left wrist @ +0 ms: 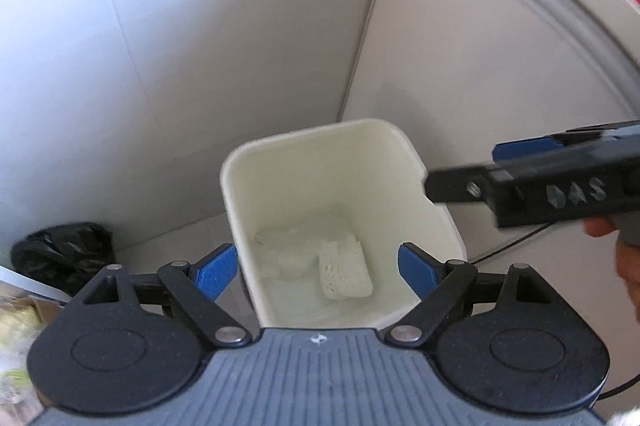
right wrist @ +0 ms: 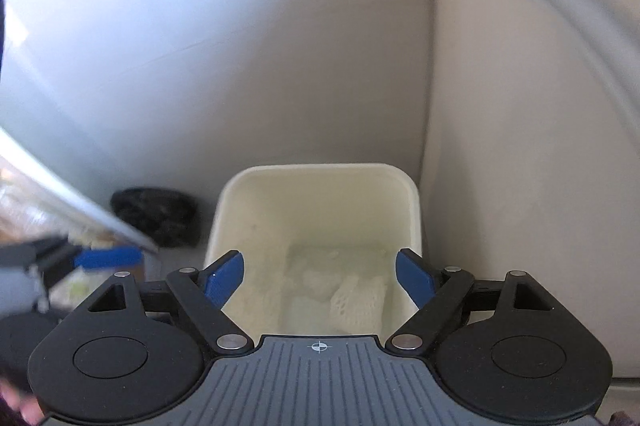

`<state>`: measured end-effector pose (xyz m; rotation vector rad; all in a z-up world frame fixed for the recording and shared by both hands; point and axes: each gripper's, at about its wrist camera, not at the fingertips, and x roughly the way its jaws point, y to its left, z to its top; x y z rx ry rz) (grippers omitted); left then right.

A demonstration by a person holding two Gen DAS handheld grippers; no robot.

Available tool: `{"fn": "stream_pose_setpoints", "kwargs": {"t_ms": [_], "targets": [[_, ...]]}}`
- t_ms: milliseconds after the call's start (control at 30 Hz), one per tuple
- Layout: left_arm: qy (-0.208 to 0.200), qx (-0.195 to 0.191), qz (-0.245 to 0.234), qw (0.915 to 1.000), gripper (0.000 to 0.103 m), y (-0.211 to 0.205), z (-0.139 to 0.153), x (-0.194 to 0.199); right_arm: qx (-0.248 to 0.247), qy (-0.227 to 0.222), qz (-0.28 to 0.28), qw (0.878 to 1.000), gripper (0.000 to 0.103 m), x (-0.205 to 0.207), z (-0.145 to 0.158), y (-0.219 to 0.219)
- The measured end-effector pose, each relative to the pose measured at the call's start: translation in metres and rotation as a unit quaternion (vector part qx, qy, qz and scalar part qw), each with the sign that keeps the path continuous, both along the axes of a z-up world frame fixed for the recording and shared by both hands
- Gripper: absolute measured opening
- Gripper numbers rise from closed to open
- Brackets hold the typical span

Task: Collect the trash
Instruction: 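Raise both open tools from the bin back toward the counter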

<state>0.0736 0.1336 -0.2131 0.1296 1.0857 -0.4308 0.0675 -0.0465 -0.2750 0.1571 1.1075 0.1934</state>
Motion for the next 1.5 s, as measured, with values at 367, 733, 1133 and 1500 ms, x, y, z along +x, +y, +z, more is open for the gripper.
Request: {"fn": "stream_pose_setpoints", "kwargs": {"t_ms": [367, 733, 1133, 1500], "targets": [[-0.032, -0.009, 0.028, 0.9991, 0.090, 0.023, 0.062, -0.026, -0.002, -0.077, 0.022, 0.997, 0.086, -0.052, 0.099, -0.011], [-0.043, -0.036, 0.048, 0.9973, 0.092, 0.009, 0.100, -0.041, -0.031, -0.128, -0.035, 0.991, 0.086, -0.080, 0.199, -0.035], [-0.095, -0.045, 0.059, 0.9927, 0.095, -0.013, 0.161, -0.047, -0.073, -0.170, -0.074, 0.980, 0.087, -0.117, 0.273, -0.051], [-0.130, -0.062, 0.046, 0.9885, 0.101, -0.045, 0.207, -0.049, -0.103, -0.232, -0.116, 0.960, 0.093, -0.136, 0.331, -0.083]]}}
